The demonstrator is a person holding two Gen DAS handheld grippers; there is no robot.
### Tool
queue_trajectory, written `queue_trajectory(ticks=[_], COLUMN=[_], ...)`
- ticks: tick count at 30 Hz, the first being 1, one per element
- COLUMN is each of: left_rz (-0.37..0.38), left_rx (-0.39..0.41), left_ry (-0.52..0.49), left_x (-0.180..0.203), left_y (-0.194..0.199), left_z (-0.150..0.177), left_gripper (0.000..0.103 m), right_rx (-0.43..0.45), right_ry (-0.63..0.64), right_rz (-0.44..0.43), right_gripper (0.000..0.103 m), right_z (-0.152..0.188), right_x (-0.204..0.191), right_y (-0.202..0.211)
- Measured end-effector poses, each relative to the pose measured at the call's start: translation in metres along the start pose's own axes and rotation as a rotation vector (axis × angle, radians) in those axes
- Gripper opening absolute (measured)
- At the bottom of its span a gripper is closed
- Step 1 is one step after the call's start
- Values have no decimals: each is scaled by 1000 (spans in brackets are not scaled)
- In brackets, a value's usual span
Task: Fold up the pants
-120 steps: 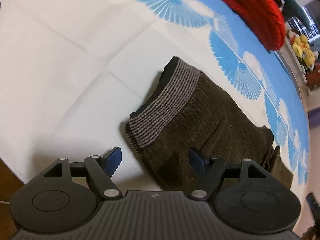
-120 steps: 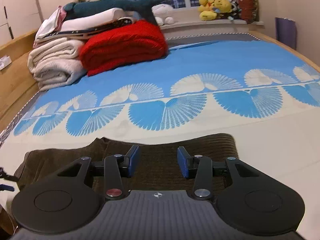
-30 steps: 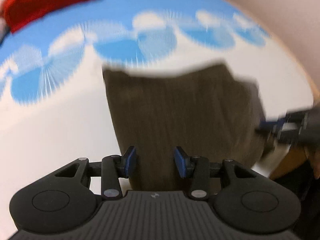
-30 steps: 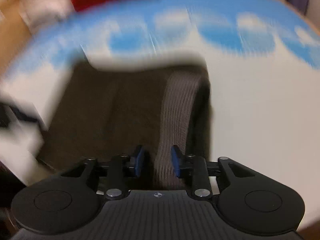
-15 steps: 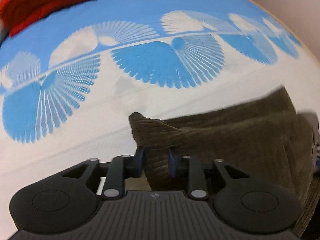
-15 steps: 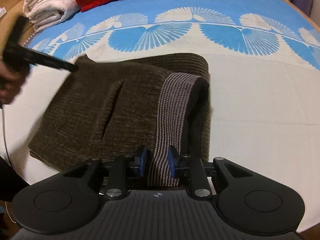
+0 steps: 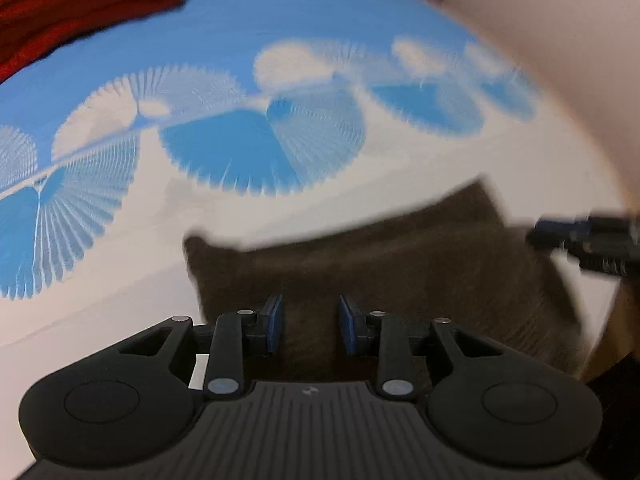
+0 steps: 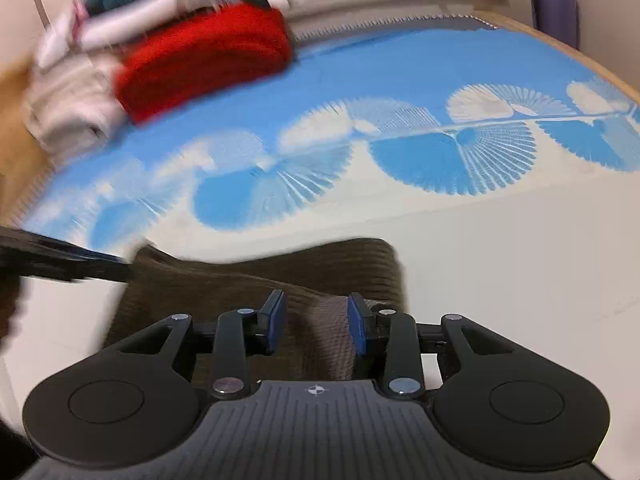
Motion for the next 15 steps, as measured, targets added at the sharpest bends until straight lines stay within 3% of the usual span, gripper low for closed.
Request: queue_trajectory(ticks=[2,3,8,11,15], left_rz=[-62,-77,-76,-88,-70], left_rx=[-31,-20,44,55,69], left_ry=[-60,-85,-49,-35,-38], left_x=[6,9,14,18,34], left_y=[-11,-8,29,53,79], left_z=[10,10,11,18,30], left_gripper=[33,33,35,35,35], right_rx=[-65,-65,-41,25,123], right_ry=[56,46,-29,-69,-55], right_rz=[110,115,103,92,5], right_gripper=[38,39,38,39,40], right_z=[6,7,4,0,1], right_x=[5,7,11,13,9], right_y=[-26,-29,-20,-2,35])
Point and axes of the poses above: each gripper's, at about its wrist camera, not at the fingertips, and y roughly against the way its jaws point, x to its right, z to its underside, the point moved 4 cm from there along -y, roughly the way its jaws point, and after that the axes turned 8 degrees about -y, right-handed, at the moved point
